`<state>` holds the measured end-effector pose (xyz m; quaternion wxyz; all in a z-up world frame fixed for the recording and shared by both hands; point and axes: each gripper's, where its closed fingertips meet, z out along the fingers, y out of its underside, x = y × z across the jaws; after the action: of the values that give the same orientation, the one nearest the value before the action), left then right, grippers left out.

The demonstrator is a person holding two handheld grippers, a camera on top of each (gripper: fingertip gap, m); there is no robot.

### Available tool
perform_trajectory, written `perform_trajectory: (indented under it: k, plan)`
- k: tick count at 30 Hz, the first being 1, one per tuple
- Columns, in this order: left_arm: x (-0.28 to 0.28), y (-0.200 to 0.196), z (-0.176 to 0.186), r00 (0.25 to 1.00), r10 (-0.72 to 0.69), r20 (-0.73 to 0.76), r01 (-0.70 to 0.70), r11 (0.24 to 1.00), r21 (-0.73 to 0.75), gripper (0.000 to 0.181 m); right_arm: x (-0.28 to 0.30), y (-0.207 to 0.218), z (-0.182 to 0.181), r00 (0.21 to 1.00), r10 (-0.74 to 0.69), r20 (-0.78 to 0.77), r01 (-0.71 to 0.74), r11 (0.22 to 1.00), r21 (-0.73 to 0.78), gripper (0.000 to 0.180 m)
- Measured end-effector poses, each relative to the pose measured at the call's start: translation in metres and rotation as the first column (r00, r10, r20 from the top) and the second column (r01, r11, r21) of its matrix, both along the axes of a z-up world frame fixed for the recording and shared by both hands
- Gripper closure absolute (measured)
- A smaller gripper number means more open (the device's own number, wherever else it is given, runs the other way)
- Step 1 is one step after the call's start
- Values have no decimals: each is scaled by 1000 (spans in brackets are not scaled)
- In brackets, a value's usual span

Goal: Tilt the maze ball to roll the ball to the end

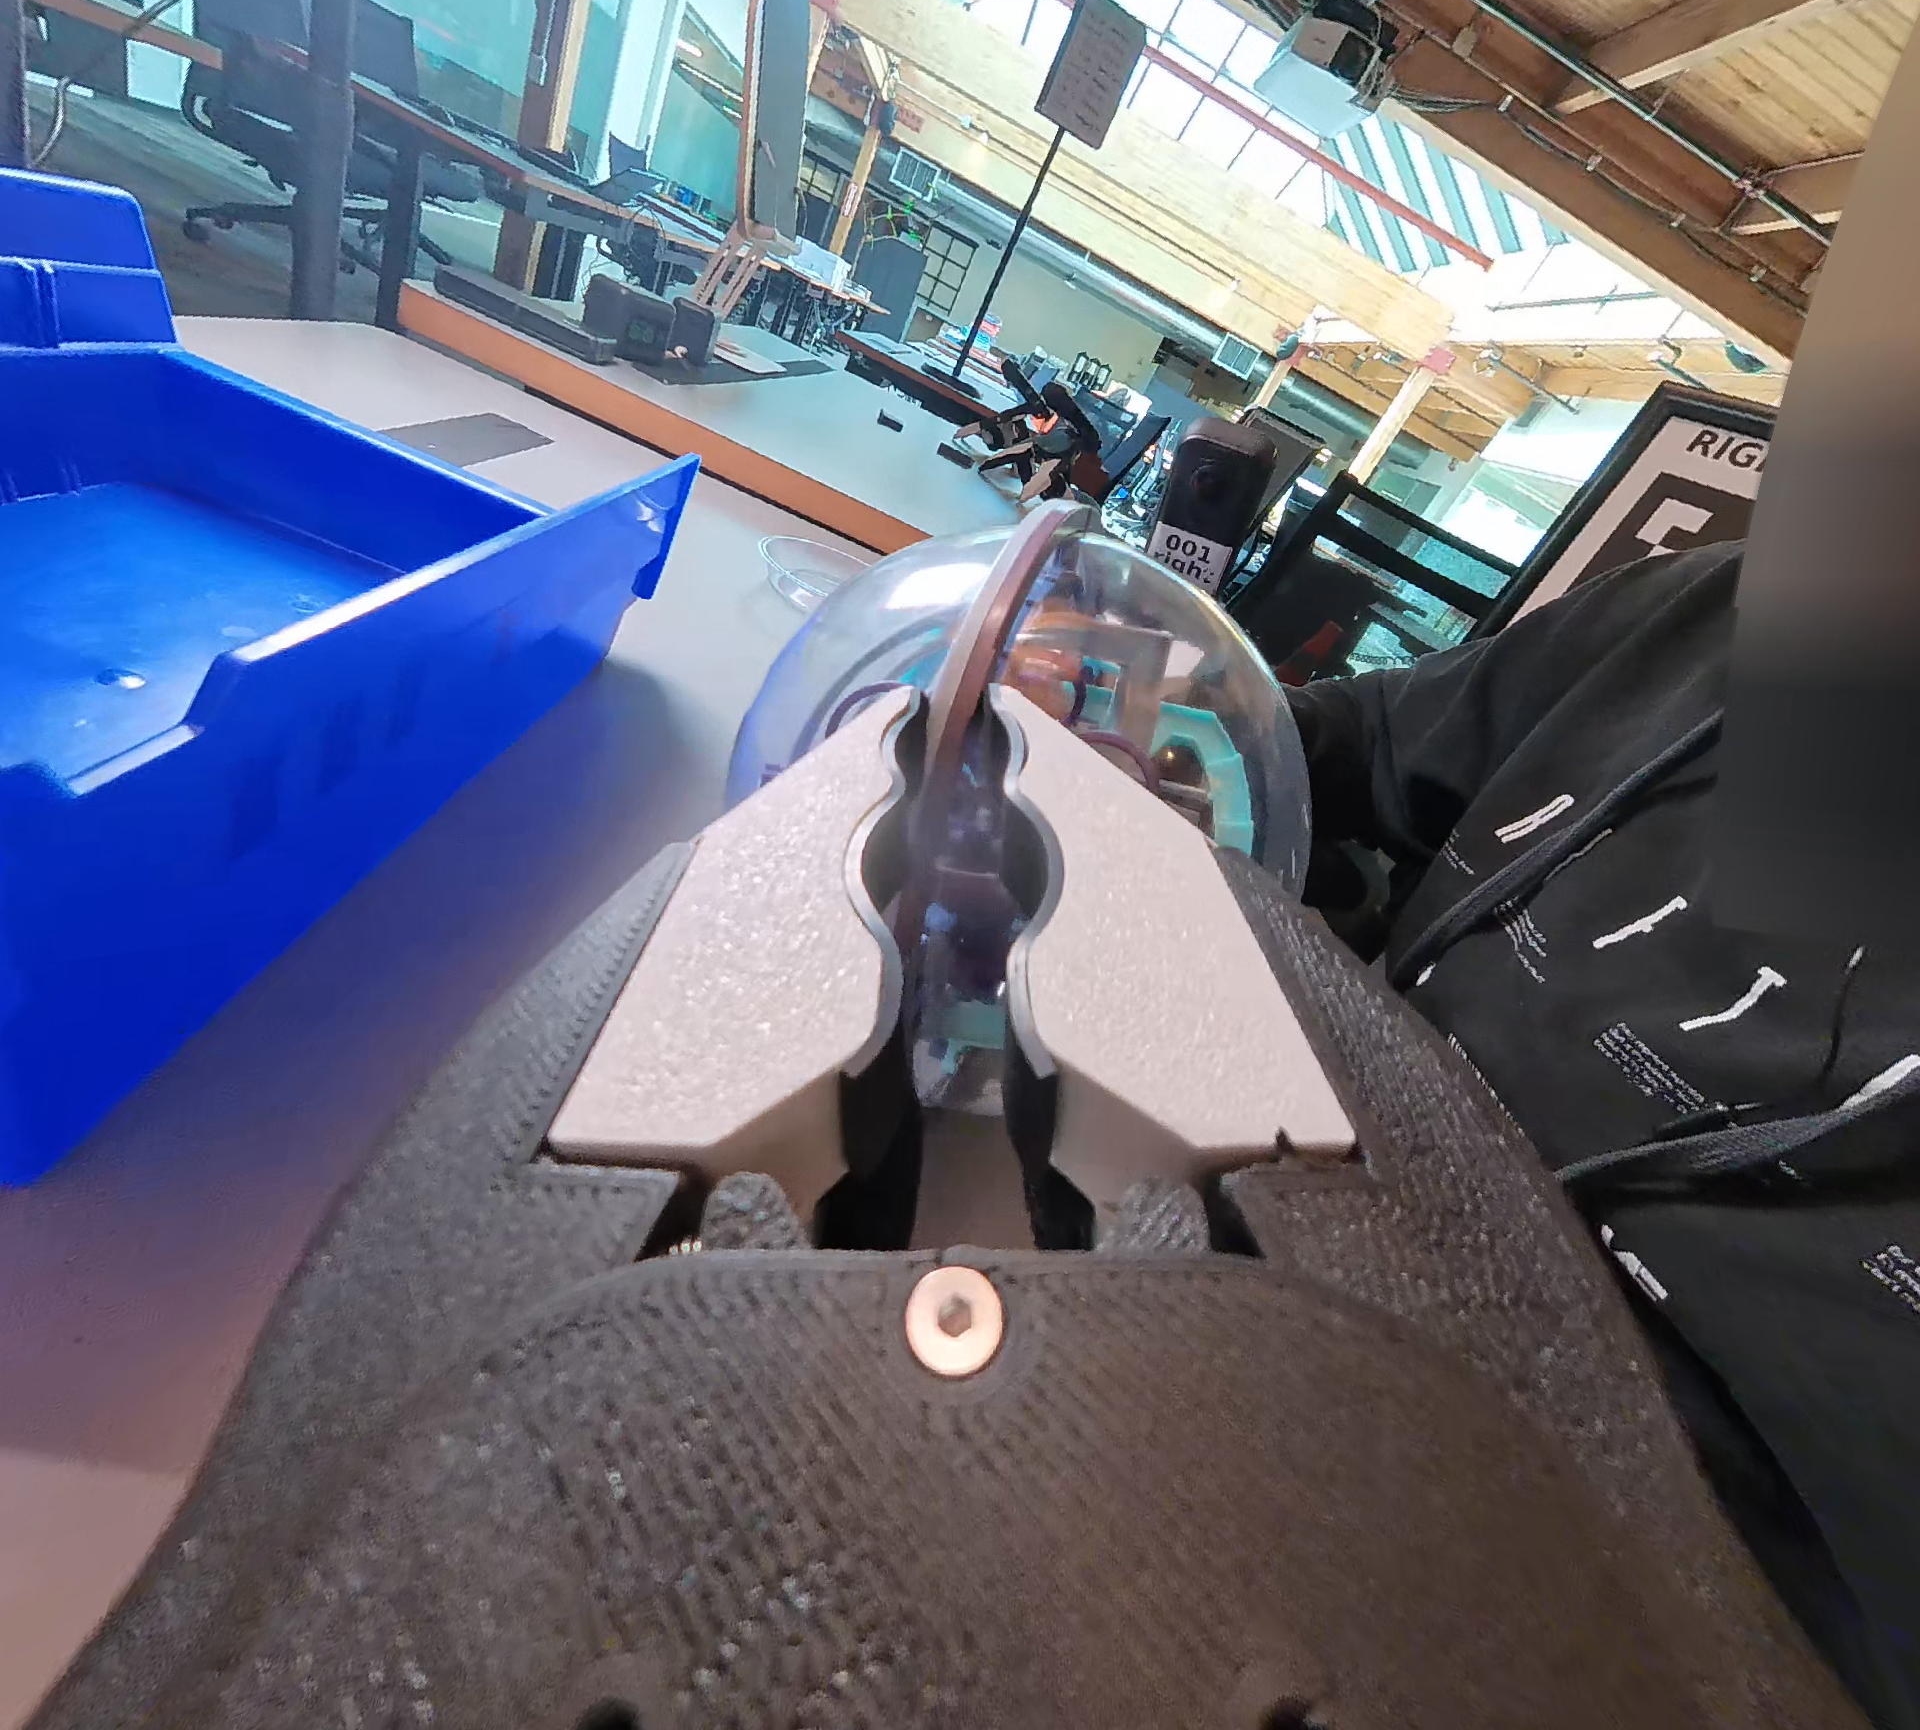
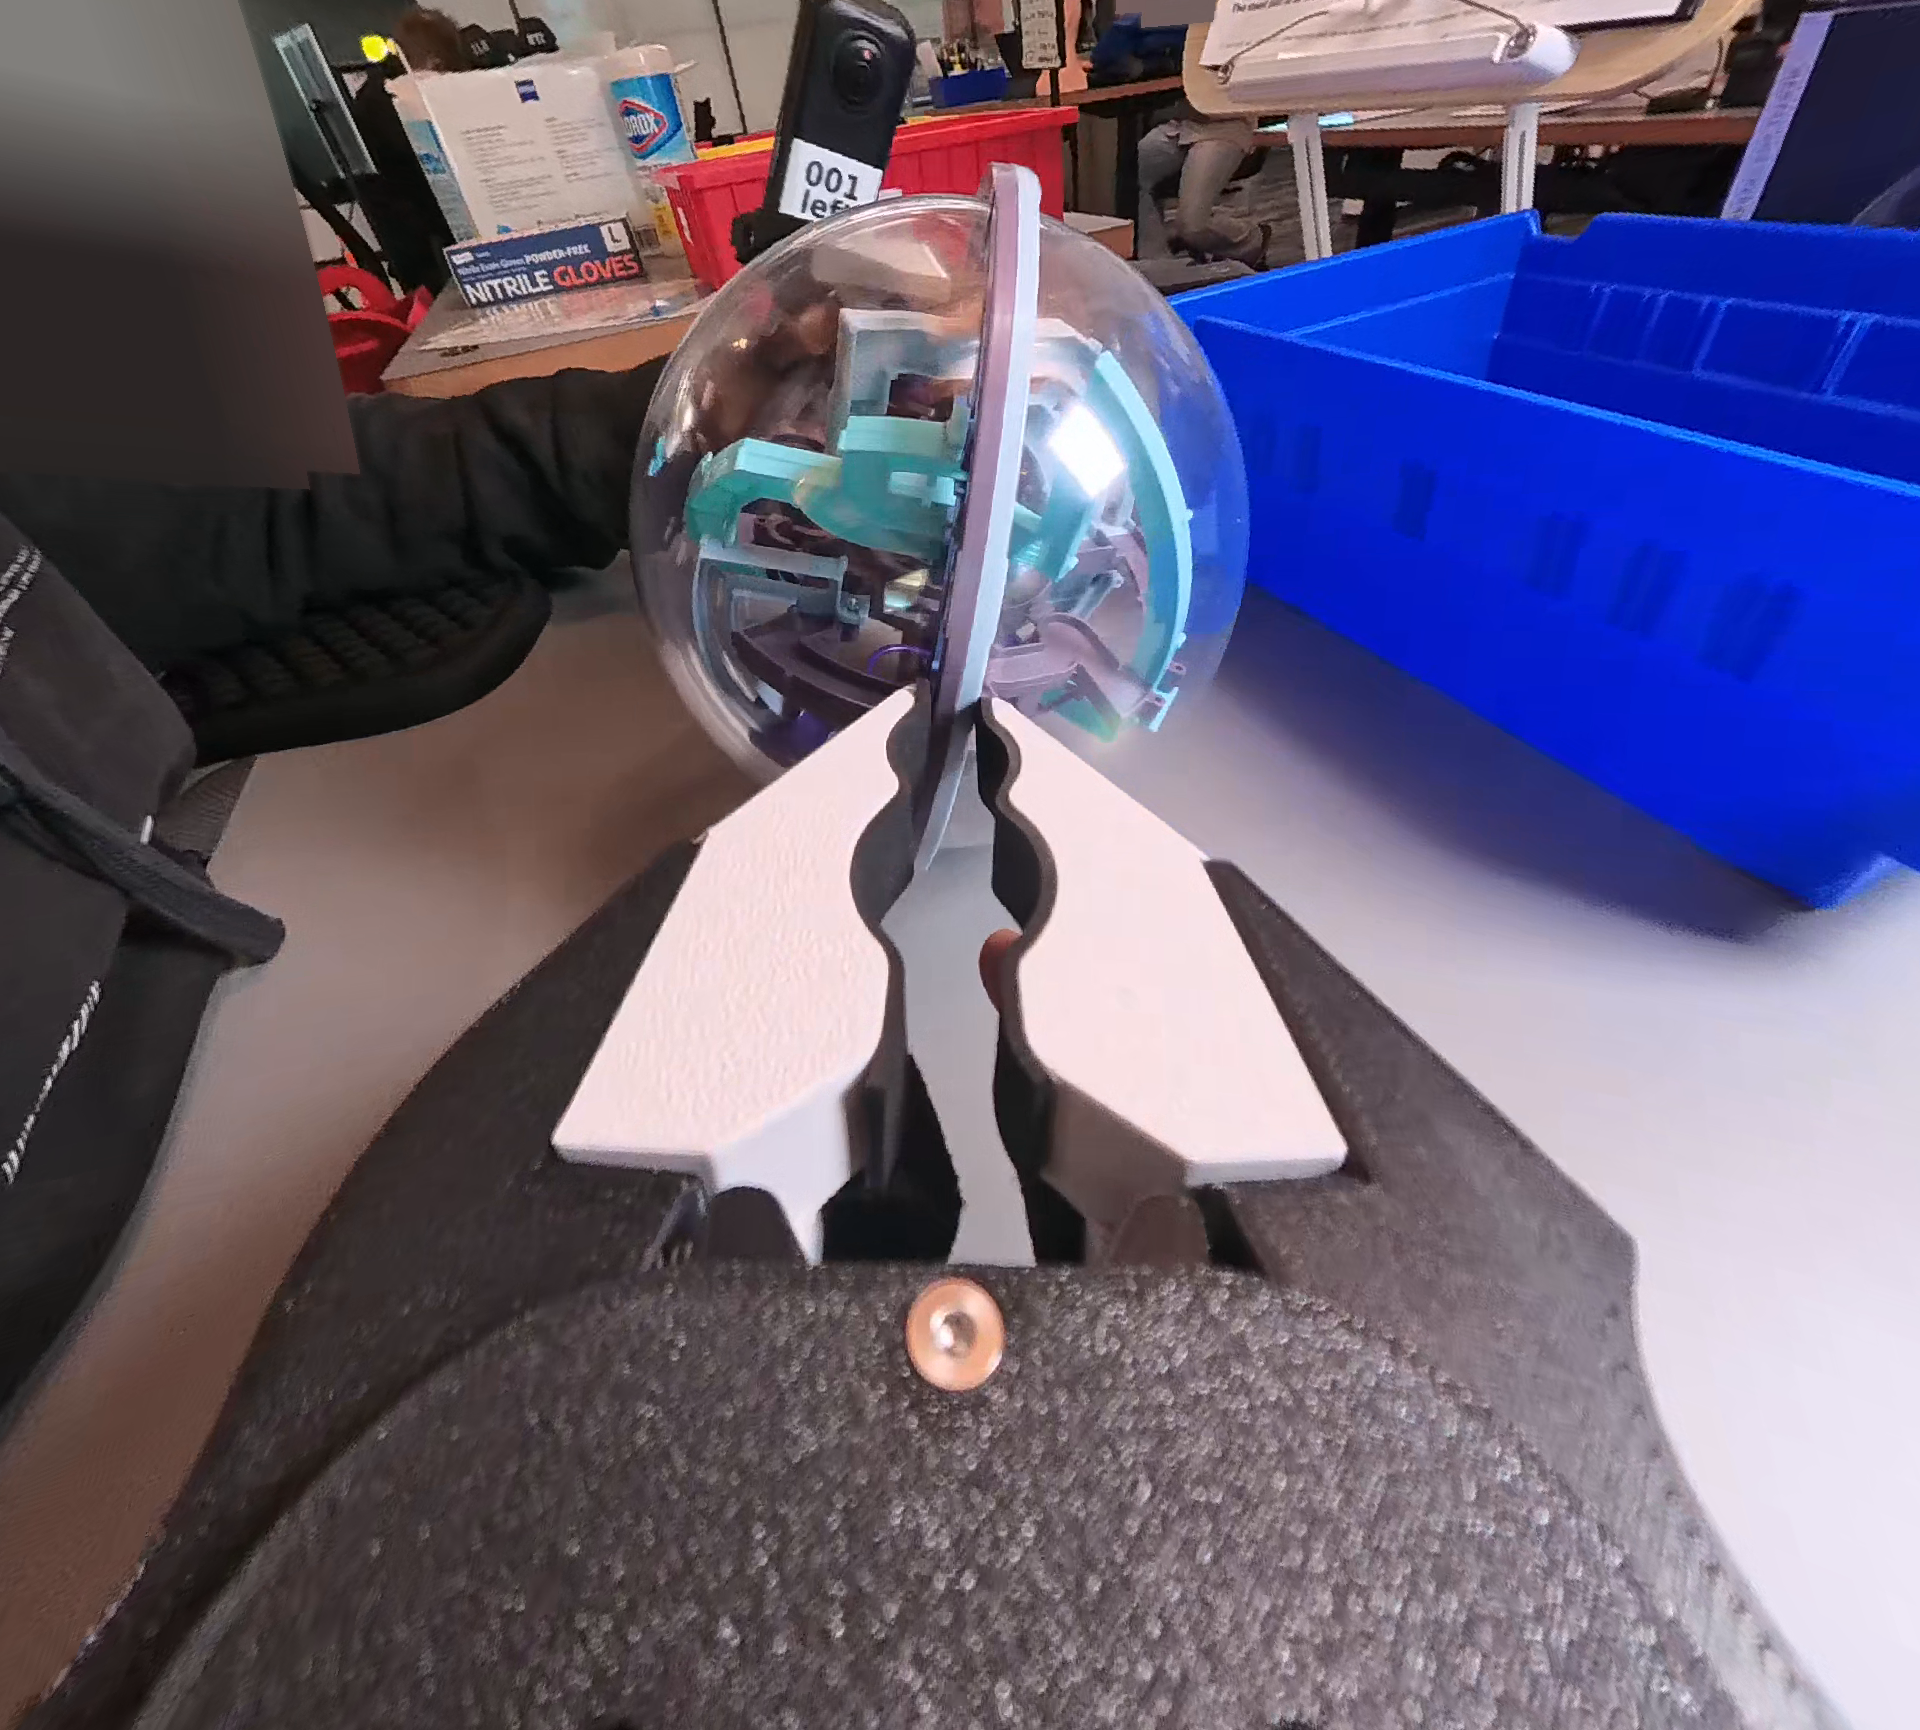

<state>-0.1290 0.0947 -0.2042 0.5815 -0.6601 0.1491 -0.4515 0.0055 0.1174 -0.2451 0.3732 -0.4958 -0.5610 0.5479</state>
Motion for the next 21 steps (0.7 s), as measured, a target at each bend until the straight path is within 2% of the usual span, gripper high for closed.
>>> perform_trajectory:
  k: [6, 15, 21]
  plan:
    - [1, -2, 2, 1000, -14, 4, 14, 1000, 18, 172, 1, -2, 0, 1000, -1, -11, 1, 999, 51, 174]
    - [8, -7, 8, 999, -27, -23, 29, 996, 86, 170, 5, -3, 2, 997, -48, -62, 65, 948, 312, 174]
    - [11, -10, 6, 998, -50, -37, 53, 995, 86, 168, 7, 0, 0, 992, -84, -91, 119, 849, 515, 174]
